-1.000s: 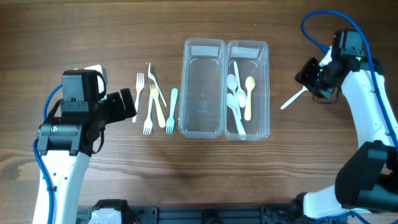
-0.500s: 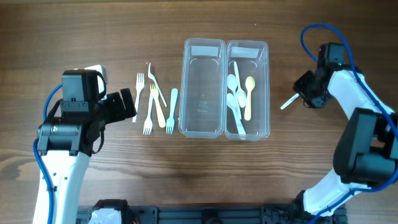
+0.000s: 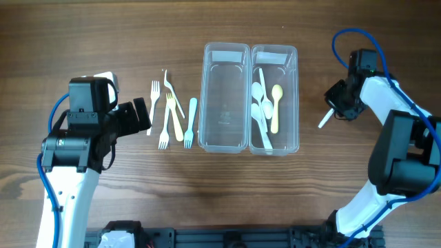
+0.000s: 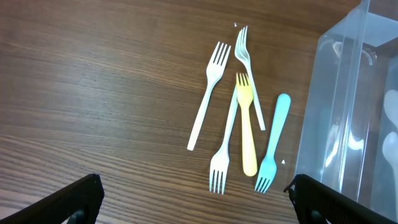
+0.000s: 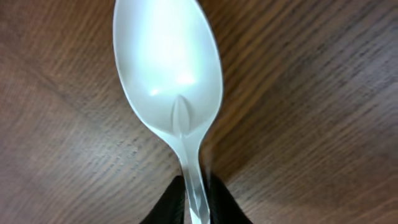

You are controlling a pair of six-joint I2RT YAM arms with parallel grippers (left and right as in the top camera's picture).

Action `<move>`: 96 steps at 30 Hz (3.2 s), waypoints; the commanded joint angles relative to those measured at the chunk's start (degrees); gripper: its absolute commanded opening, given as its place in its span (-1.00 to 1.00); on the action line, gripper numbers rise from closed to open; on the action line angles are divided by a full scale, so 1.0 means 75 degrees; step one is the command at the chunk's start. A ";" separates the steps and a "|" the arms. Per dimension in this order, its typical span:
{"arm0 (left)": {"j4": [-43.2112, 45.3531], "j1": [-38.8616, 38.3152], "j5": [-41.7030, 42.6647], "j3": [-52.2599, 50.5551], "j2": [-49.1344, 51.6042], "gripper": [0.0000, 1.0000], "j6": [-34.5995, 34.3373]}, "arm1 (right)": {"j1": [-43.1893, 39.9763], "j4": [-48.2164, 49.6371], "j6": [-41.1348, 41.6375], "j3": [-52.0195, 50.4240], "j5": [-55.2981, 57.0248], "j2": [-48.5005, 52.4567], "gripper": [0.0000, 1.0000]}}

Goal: Pack container
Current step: 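Grasp the last white spoon with the right gripper and drop it in the right container, then grasp a white fork with the left gripper and drop it in the left container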

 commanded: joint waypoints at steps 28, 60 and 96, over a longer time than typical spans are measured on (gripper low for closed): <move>0.0015 0.0058 -0.0073 0.0143 0.0000 1.00 0.0122 | 0.3485 0.0551 -0.2602 -0.0274 -0.1443 -0.3270 0.04; 0.0169 0.0058 0.1218 0.1008 0.3110 0.87 0.0772 | 0.1037 -0.0705 -0.3506 0.0032 0.0140 -0.6242 1.00; 0.0595 -0.0510 -0.0358 0.2200 0.5875 -0.92 0.1781 | 0.1037 -0.0705 -0.3509 0.0032 0.0140 -0.6242 1.00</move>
